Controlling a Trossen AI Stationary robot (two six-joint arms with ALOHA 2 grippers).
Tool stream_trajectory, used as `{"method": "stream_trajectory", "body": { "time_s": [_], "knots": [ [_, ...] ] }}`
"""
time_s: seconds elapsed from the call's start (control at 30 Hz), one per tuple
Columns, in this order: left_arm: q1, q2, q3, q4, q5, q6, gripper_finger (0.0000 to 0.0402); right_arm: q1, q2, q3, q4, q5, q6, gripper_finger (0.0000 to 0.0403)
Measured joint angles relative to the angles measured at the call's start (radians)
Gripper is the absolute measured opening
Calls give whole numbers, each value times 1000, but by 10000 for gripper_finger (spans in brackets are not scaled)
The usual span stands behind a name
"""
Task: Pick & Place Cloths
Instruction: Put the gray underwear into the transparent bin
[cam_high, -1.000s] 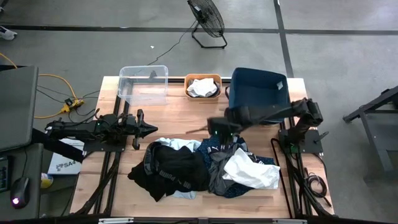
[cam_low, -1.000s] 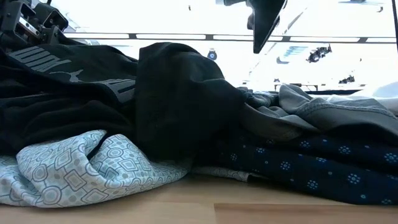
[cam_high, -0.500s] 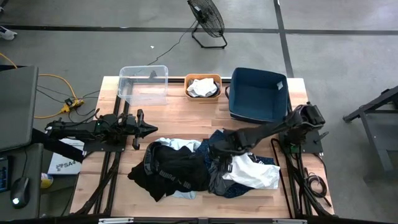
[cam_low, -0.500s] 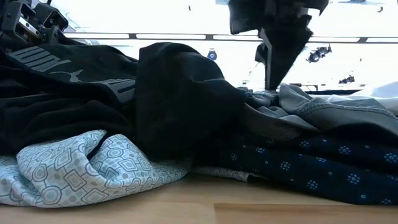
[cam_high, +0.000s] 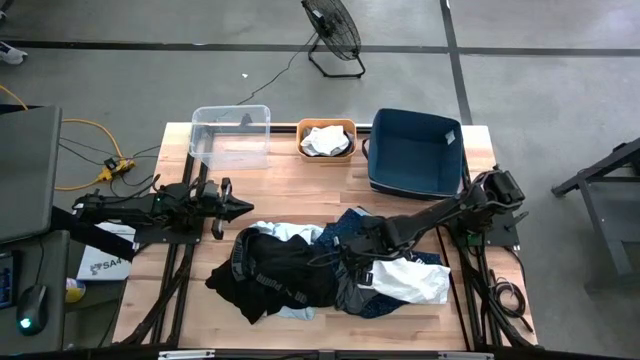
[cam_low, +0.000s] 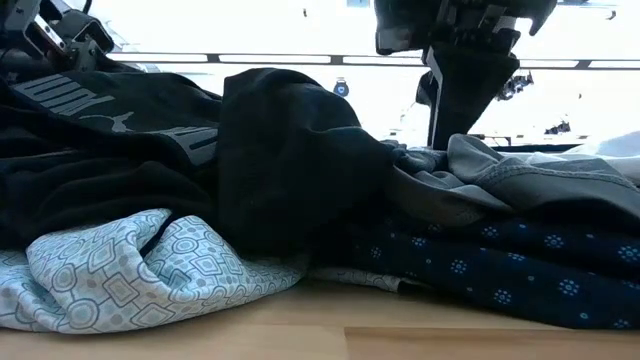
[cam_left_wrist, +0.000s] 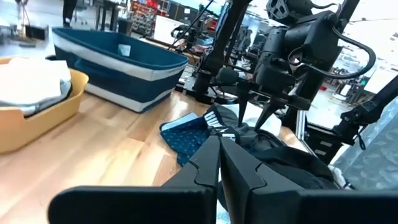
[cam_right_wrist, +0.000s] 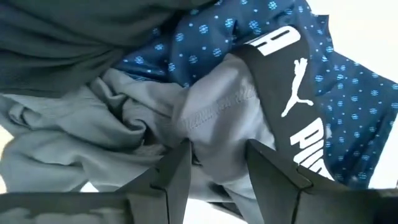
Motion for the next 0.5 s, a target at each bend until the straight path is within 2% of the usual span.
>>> {"method": "stream_trajectory", "body": {
  "time_s": [0.3, 0.5],
  "knots": [
    [0, 0, 0, -3, 0, -5, 12, -10, 0, -6, 1, -1, 8, 144],
    [0, 0, 0, -3, 0, -5, 12, -20, 0, -49, 15, -13, 23, 98]
  ]
}}
